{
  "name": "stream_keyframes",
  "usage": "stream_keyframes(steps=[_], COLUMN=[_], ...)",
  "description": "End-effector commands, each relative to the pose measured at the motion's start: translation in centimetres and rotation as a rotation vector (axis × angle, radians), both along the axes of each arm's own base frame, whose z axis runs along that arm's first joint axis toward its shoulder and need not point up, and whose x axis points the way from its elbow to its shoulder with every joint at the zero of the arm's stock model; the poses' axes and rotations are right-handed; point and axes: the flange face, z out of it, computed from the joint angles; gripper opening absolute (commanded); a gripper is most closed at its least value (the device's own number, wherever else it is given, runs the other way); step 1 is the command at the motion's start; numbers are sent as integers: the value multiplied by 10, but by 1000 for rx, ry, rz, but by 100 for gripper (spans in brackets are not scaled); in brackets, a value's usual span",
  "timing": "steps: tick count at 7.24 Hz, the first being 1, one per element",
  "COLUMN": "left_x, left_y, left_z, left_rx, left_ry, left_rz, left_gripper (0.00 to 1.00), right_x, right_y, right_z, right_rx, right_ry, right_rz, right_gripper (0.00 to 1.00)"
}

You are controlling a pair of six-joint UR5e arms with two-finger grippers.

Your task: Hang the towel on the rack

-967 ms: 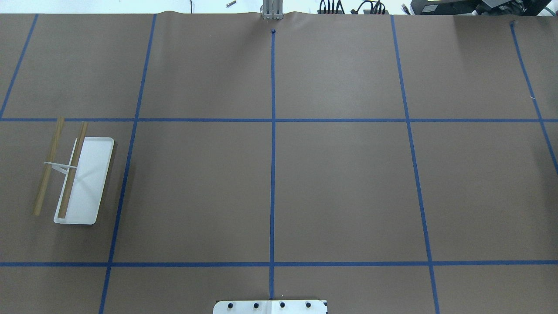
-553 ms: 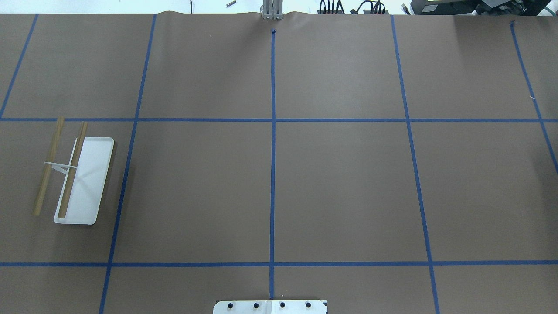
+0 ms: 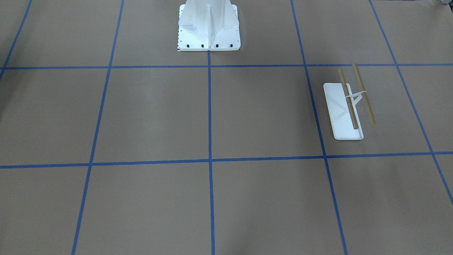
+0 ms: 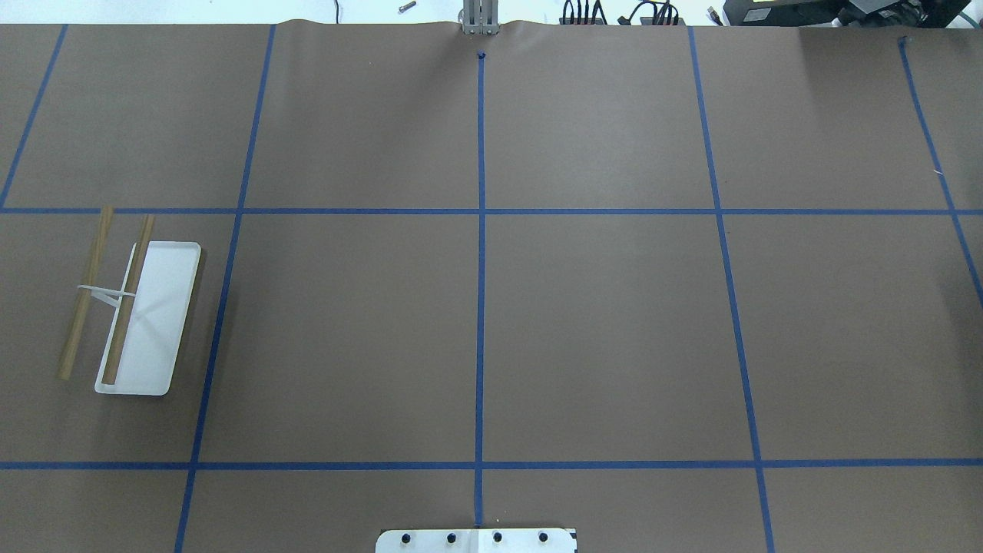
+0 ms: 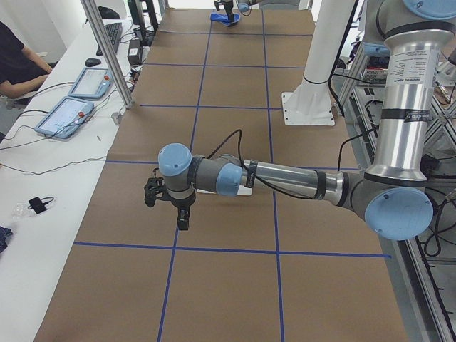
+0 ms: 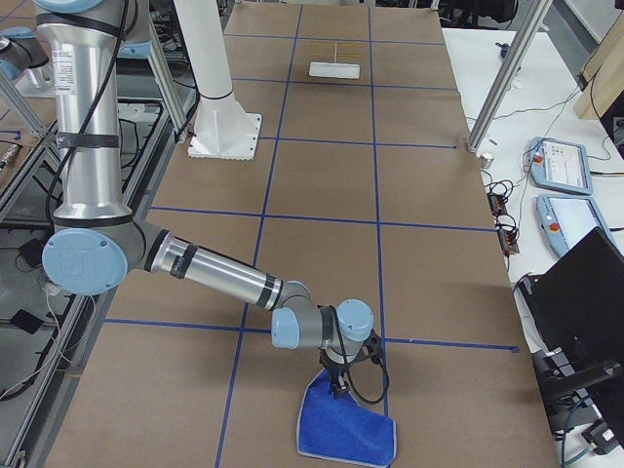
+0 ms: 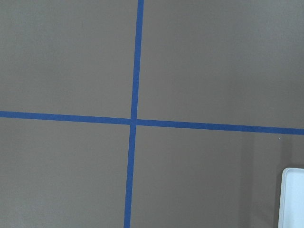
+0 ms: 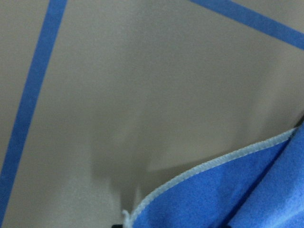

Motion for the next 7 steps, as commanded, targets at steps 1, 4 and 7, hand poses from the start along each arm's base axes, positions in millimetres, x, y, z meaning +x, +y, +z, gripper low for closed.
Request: stream_keyframes(steps=[1,4,7], left_x=[1,1,2], left_y=[1,3,2], left_z=[-4,-12,-29], left_rx=[5,17,47], left_ry=[15,29,37], left_rz=[4,3,6], left_gripper=[99,99,99], right_x=[0,-1,40], right_y=[1,-24,-89], right_z=[1,-17,-90], right_rx=[-1,45,87], right_ry=[3,54,-85], right_rz=[-3,4,116], right_gripper=[0,0,0])
